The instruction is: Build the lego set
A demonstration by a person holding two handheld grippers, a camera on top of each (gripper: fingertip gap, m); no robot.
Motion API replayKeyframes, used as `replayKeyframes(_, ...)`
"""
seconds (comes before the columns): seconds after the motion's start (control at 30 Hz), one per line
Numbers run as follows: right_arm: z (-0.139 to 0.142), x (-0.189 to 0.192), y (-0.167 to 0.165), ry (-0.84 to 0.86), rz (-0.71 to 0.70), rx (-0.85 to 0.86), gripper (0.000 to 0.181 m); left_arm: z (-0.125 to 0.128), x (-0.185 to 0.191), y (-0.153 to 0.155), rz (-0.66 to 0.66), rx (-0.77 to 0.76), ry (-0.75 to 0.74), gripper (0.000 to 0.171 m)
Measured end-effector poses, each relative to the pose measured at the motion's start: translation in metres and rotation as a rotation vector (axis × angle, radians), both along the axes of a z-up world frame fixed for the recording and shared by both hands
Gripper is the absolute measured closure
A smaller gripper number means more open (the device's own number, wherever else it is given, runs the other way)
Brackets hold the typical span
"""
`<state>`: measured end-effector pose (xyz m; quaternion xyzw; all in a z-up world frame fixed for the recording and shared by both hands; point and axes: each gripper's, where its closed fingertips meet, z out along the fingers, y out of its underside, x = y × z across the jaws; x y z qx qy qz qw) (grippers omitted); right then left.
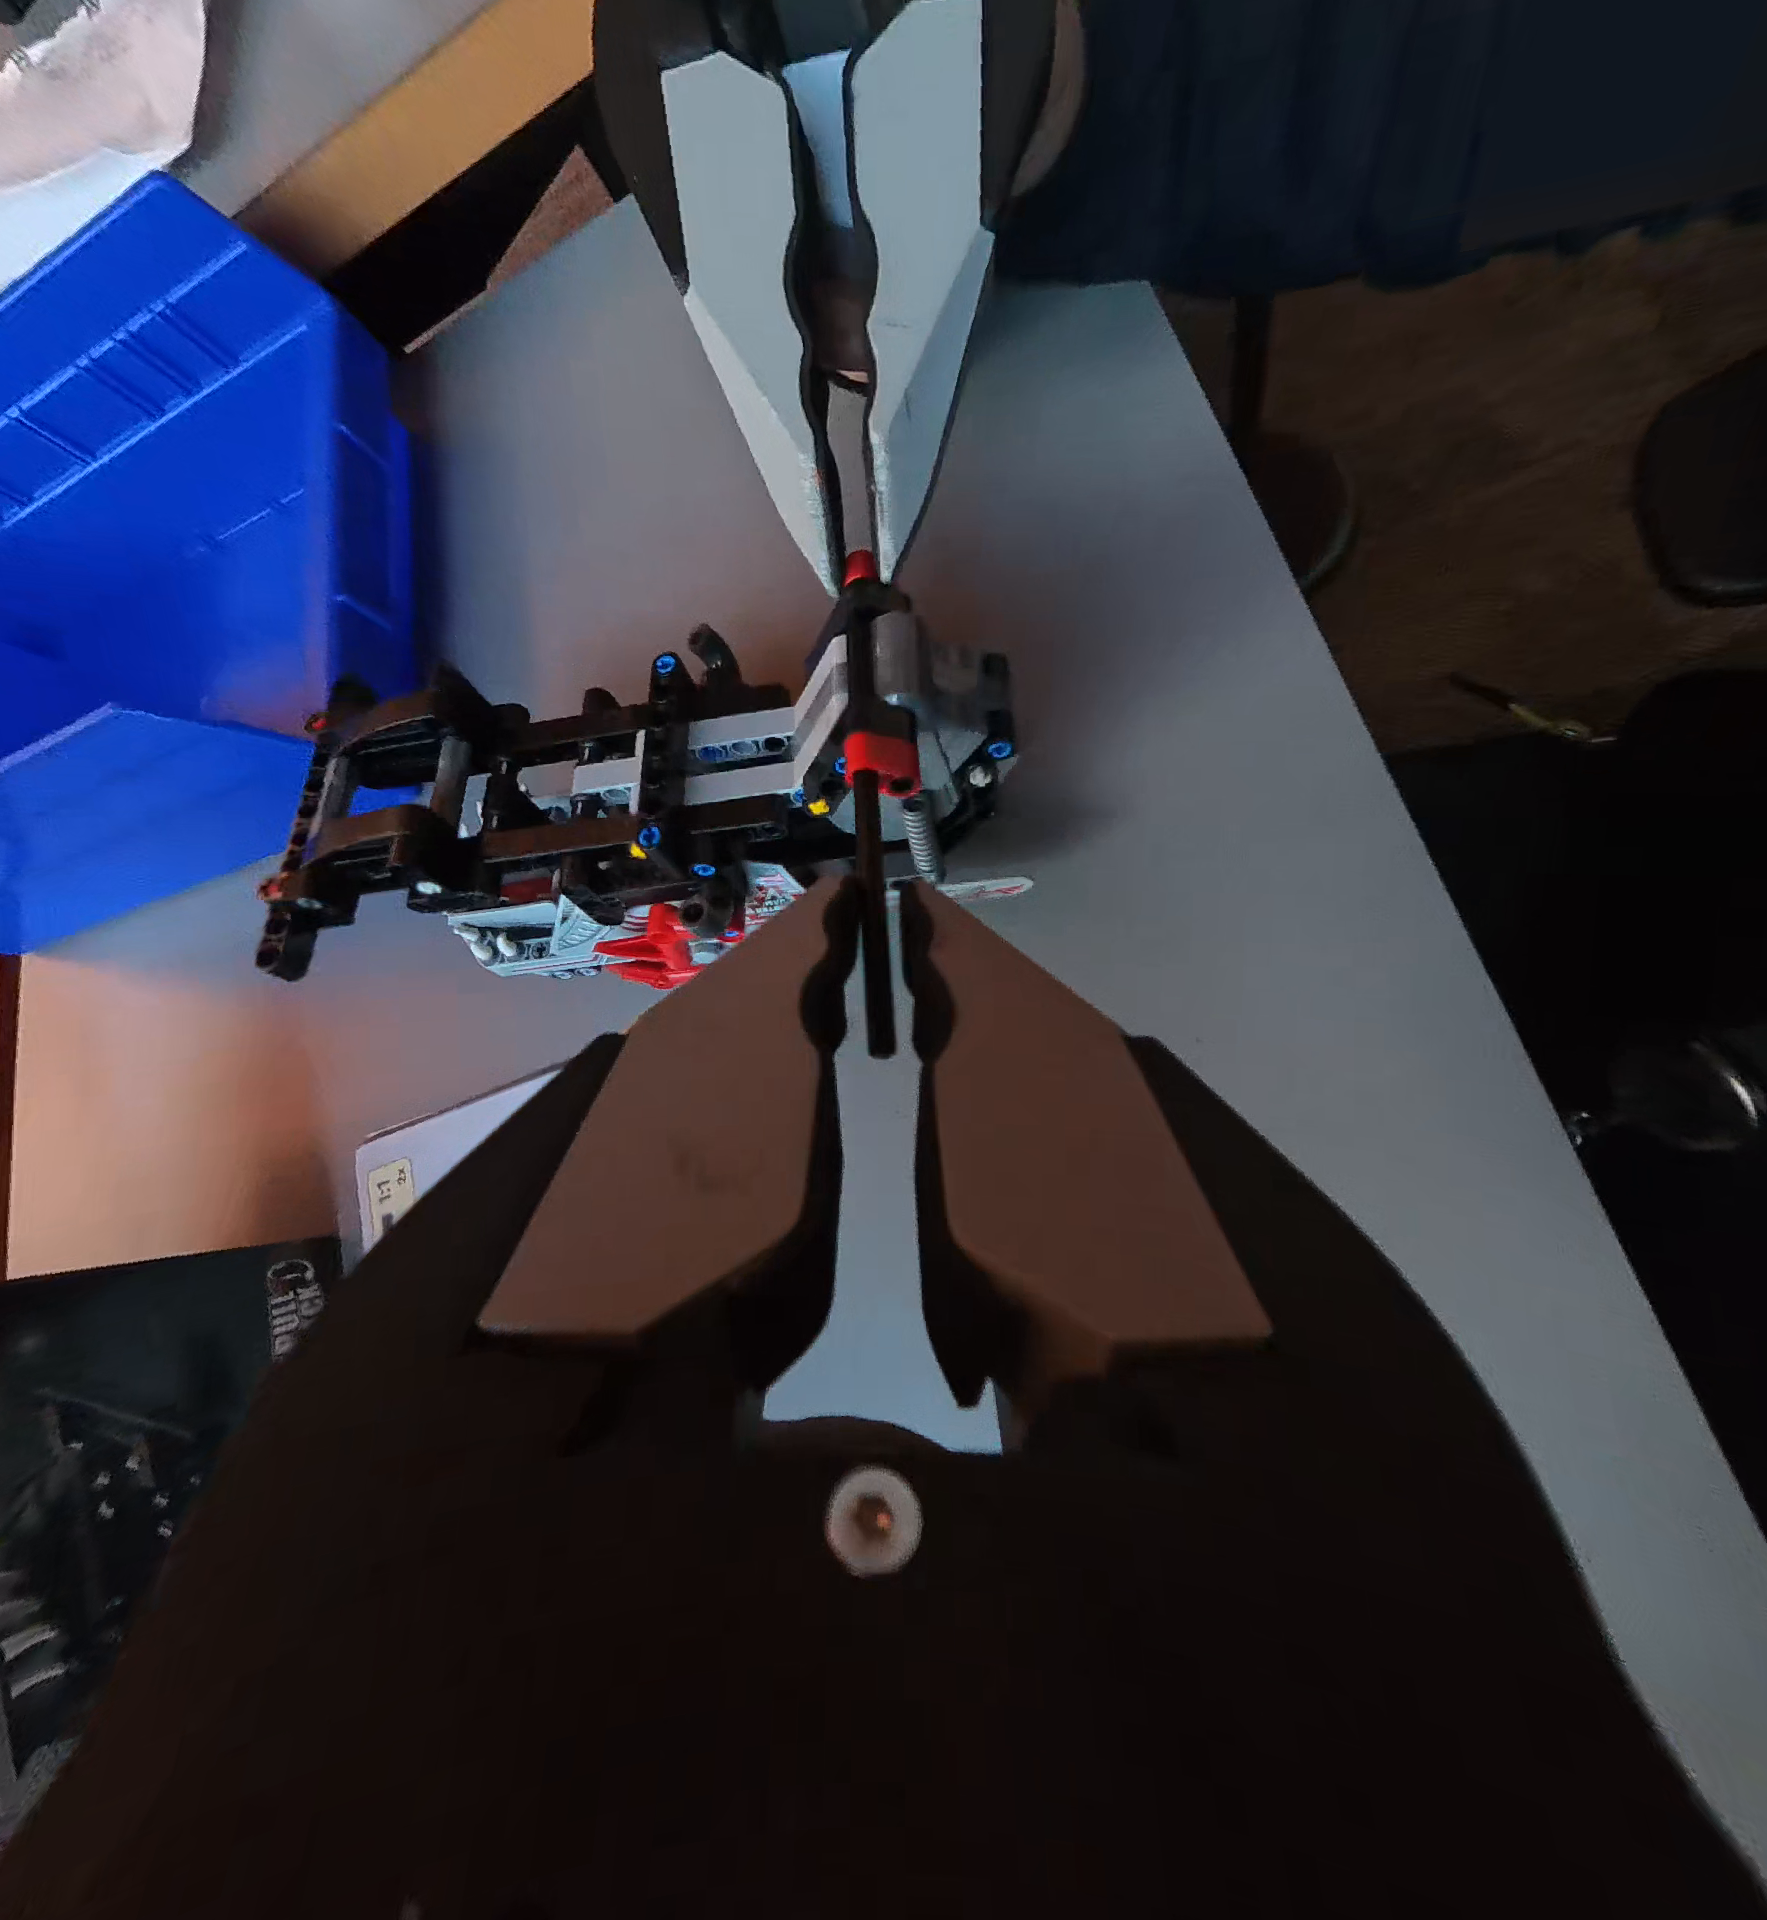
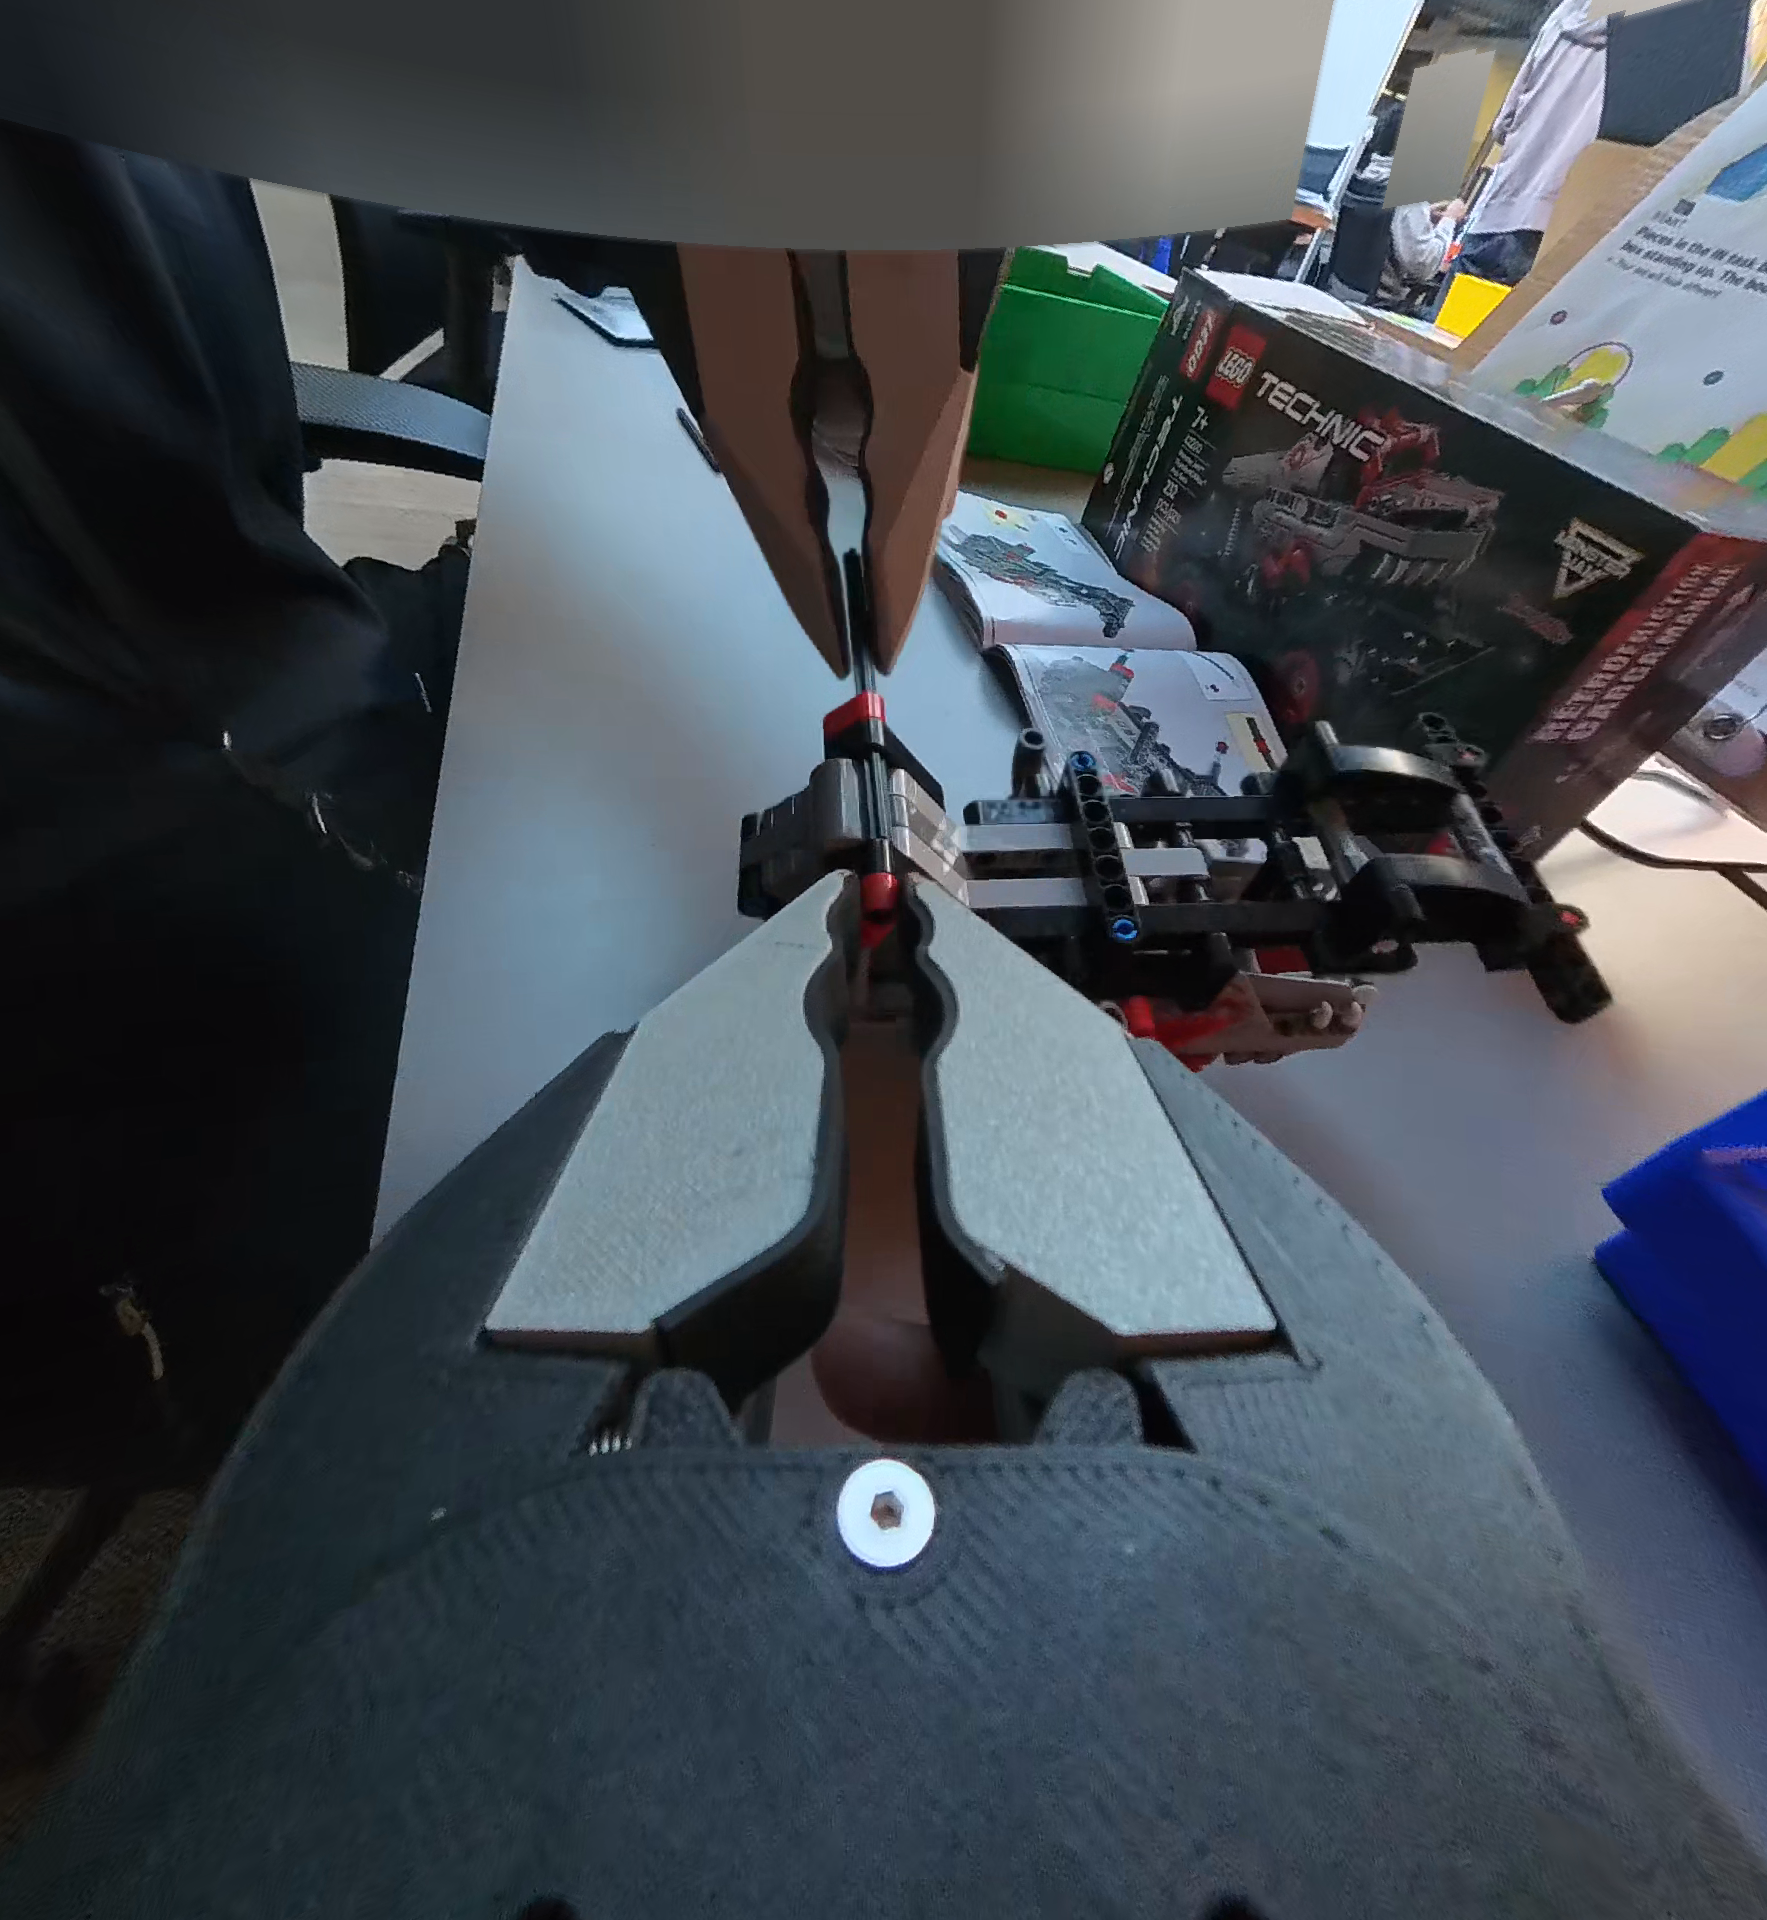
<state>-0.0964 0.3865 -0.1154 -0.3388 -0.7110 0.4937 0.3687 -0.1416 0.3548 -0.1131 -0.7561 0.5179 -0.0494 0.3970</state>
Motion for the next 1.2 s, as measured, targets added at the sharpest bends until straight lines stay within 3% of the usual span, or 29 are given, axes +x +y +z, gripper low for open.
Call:
replayKeyframes(0.1,0.0,-0.001,-0.002,-0.001,0.017,0.019,0.178,-0.002,0.001,-0.003,-0.034,0.017,0.026,0.169)
replayKeyframes(0.23,-0.005,0.0,-0.01,-0.017,0.065,0.068,0.178,-0.004,-0.002,-0.005,-0.146,0.033,0.167,0.171)
replayKeyframes(0.43,-0.004,-0.003,-0.011,-0.011,0.055,0.092,0.179,-0.011,-0.005,-0.01,-0.334,-0.084,0.297,0.17)
replayKeyframes(0.57,0.0,-0.001,-0.006,0.015,0.03,0.081,0.181,-0.012,-0.003,0.002,-0.216,-0.141,0.212,0.171)
replayKeyframes(0.63,0.005,-0.006,-0.02,0.06,0.071,0.104,0.181,0.0,0.015,0.006,-0.151,-0.179,0.032,0.171)
replayKeyframes(0.7,0.004,-0.01,-0.025,0.056,0.08,0.137,0.181,-0.001,0.022,0.013,-0.133,-0.168,0.048,0.171)
replayKeyframes(0.87,0.018,0.012,0.018,0.109,-0.095,0.01,0.181,-0.006,-0.003,0.011,-0.071,-0.181,0.075,0.171)
replayKeyframes(0.9,0.02,0.017,0.025,0.105,-0.129,-0.063,0.181,-0.005,-0.005,0.01,-0.065,-0.167,0.066,0.171)
replayKeyframes(0.97,0.01,0.021,0.026,-0.005,-0.139,-0.212,0.157,0.0,-0.004,0.011,-0.058,-0.11,0.04,0.171)
replayKeyframes(1.03,0.001,0.015,0.019,-0.079,-0.173,-0.292,0.149,0.0,-0.005,0.012,-0.058,-0.051,0.043,0.171)
replayKeyframes(1.1,0.001,0.009,0.005,-0.089,-0.171,-0.333,0.151,-0.003,-0.006,0.01,-0.074,0.029,0.039,0.171)
replayKeyframes(1.2,0.007,0.0,-0.007,-0.065,-0.196,-0.391,0.168,-0.01,-0.011,0.007,-0.068,0.12,0.006,0.171)
